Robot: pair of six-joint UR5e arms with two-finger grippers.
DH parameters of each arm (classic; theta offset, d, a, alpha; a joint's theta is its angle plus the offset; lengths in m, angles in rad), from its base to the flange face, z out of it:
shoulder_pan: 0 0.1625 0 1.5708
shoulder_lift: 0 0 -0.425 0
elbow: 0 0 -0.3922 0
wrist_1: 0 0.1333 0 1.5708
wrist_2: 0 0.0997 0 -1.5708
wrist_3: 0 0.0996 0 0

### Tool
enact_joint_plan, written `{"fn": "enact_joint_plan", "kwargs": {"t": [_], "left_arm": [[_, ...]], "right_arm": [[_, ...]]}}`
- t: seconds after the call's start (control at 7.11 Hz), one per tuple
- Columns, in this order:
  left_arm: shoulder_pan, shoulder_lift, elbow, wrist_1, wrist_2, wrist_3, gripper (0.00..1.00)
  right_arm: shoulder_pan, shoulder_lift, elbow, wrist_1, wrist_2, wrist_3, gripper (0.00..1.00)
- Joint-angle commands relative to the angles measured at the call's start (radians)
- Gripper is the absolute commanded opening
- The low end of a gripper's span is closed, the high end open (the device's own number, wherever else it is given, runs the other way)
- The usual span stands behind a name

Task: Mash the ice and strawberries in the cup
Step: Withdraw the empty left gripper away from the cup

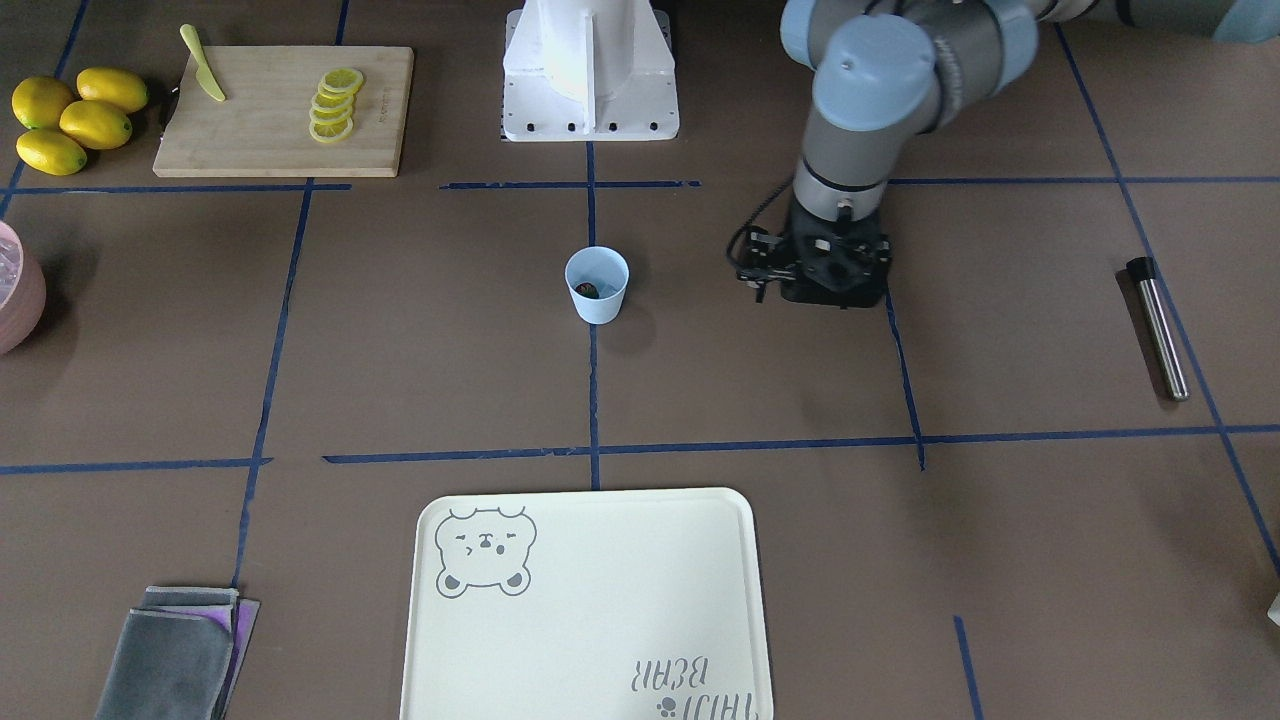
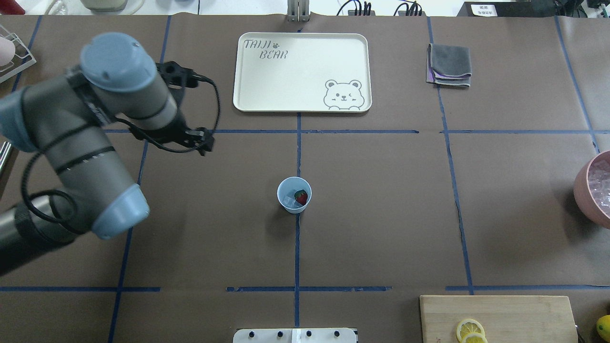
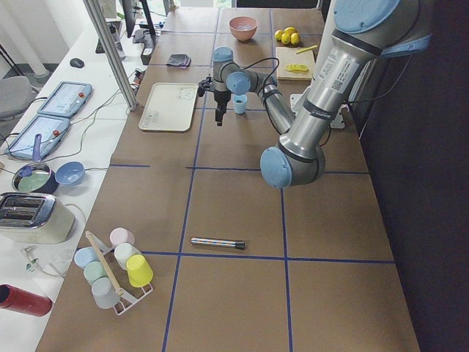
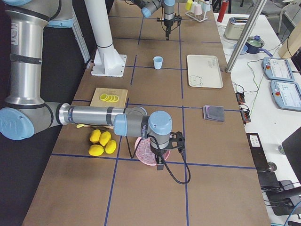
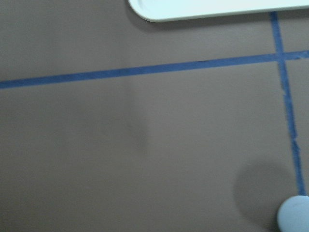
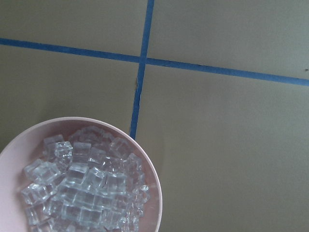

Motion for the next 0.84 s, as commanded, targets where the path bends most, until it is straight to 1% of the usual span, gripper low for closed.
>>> {"fn": "enact_joint_plan", "kwargs": {"t": [0.0,0.28,0.42,0.56,0.7], "left_arm": [[-0.242,0.169,-0.005,-0.003,-0.171,0.316,1.00],[-0.444,0.301,0.027,-0.003,-0.264,0.593,1.00],[-0.513,0.349,0.073,-0.003,-0.297,0.710,1.00],[-0.558,0.377,0.117,-0.011,-0.313,0.790,1.00],[-0.572,0.427,0.146,-0.087,-0.313,0.794,1.00]], "right_arm": [[0.000,-0.002,0.000,0.001,0.000,0.000,1.00],[0.000,-0.002,0.000,0.001,0.000,0.000,1.00],[0.000,-0.002,0.000,0.001,0.000,0.000,1.00],[0.000,-0.002,0.001,0.001,0.000,0.000,1.00],[0.000,-0.003,-0.002,0.016,0.000,0.000,1.00]]}}
